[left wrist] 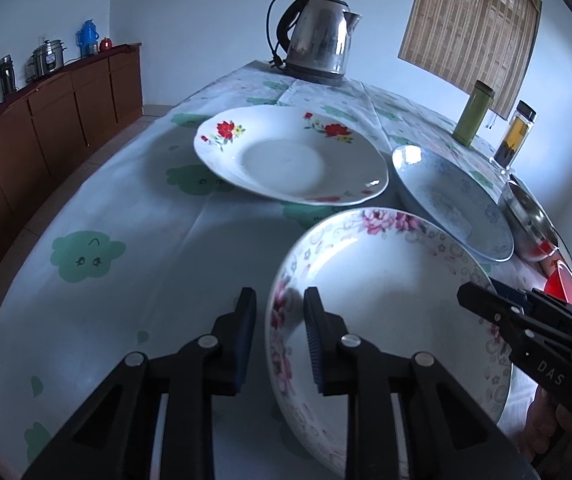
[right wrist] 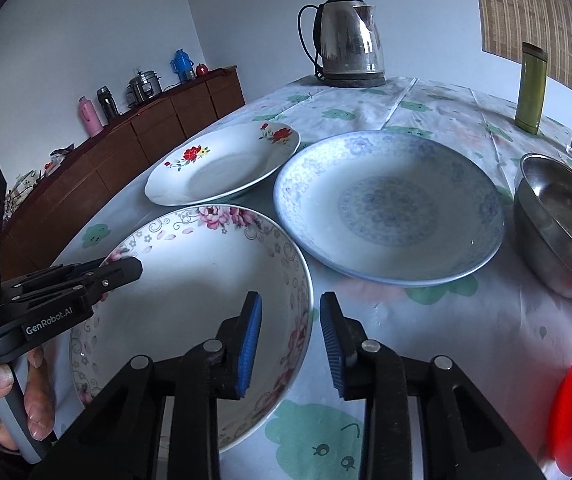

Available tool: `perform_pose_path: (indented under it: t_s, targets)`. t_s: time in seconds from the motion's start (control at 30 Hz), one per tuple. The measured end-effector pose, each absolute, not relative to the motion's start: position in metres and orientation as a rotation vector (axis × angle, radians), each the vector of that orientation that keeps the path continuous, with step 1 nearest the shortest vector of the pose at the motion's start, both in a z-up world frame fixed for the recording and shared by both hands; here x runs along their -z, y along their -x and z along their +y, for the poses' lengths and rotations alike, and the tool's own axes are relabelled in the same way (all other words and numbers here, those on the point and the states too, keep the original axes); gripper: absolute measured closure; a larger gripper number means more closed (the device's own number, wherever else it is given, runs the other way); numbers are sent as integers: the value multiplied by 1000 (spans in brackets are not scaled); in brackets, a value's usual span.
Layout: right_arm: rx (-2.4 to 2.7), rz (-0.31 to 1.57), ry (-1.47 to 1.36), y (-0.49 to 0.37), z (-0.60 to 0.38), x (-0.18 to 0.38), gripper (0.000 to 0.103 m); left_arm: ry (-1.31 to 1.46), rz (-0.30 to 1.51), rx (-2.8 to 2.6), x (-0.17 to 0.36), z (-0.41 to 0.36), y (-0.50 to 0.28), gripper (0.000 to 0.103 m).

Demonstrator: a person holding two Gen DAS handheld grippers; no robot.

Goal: Organize plates and bowls
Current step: 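Move both tools to the pink-floral deep plate rim and close on it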

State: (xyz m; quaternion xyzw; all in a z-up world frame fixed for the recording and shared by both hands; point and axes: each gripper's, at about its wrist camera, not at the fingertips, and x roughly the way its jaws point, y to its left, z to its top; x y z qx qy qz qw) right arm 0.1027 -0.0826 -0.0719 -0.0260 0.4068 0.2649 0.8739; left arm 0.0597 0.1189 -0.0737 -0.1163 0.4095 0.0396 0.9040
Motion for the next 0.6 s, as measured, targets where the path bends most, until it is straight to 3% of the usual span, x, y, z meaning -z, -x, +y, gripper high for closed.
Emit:
perform_pose_path:
  t_s: [0.3, 0.6]
  targets:
    - [-556, 858, 56, -103, -81, 72, 80, 237, 842, -80, 74, 114, -60, 83]
    - [-566, 848, 24, -102, -85, 70, 88, 211, 802, -126, 71, 111, -57, 88]
